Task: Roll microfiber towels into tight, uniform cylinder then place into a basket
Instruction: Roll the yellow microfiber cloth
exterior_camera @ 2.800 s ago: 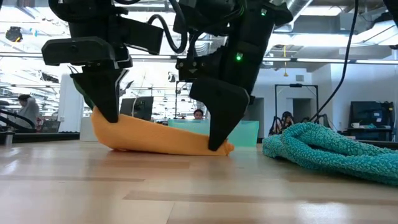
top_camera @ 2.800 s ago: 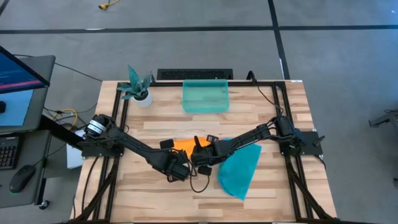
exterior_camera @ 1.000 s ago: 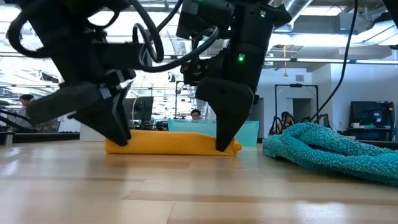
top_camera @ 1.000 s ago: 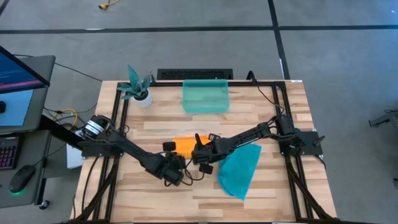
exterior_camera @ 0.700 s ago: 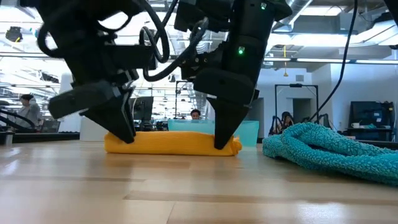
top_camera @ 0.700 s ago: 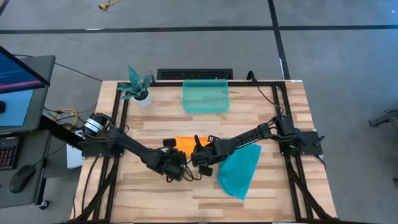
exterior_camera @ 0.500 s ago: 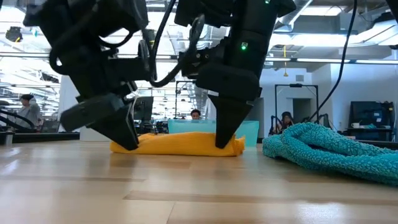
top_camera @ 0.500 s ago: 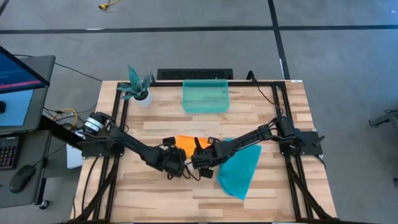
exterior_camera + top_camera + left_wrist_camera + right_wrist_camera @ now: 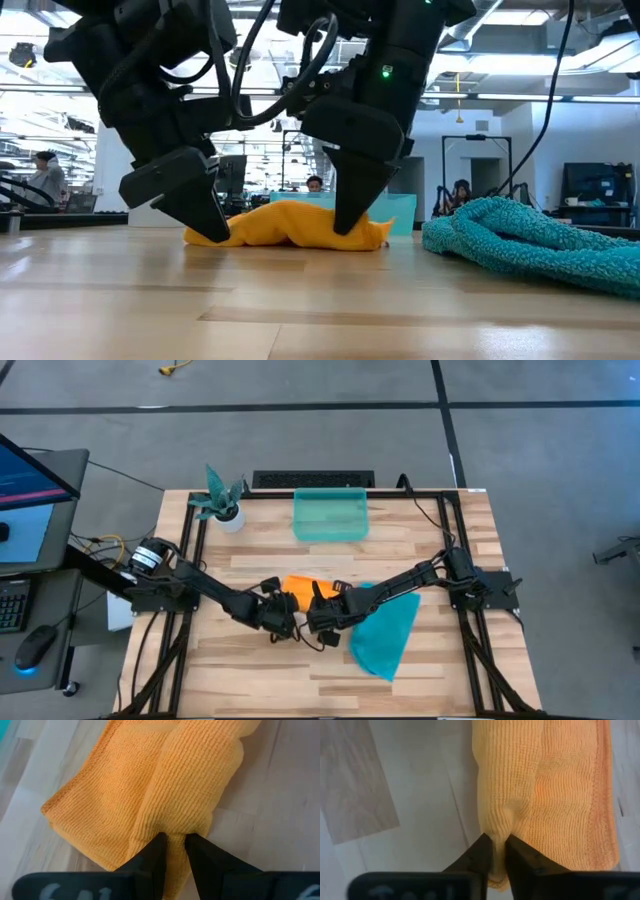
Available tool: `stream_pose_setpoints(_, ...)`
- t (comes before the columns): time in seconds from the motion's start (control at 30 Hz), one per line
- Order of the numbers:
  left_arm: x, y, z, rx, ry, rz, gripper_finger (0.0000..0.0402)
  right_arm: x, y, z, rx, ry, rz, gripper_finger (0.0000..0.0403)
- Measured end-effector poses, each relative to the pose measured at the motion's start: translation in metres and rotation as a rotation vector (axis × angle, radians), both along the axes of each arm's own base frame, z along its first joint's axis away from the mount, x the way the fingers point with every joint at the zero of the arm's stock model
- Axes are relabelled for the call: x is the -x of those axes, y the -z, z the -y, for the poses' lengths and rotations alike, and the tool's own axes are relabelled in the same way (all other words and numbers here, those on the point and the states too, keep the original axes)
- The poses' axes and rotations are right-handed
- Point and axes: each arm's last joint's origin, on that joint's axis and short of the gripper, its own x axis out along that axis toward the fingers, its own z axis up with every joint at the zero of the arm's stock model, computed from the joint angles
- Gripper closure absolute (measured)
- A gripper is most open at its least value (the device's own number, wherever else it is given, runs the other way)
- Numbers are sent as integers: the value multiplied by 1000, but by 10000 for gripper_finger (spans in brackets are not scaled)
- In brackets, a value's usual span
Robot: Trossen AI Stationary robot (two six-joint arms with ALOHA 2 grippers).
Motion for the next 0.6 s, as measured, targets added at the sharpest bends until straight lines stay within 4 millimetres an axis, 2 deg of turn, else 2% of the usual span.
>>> stream_pose_setpoints(0.17, 2, 1, 4, 8, 3, -1, 327, 1, 0, 0, -5, -45, -19, 261)
stream_pose_setpoints(0.27, 3, 1, 6, 9, 8, -3, 327, 3, -1, 1, -16, -48, -40, 241)
stream_pose_setpoints(0.43, 4, 1, 7, 6, 12, -8, 327, 15, -23, -2, 57, -29, -32, 234)
stream_pose_setpoints(0.6, 5, 1, 7, 10, -3, -10, 327, 31, -53, -23, 225, -97, 75, 241)
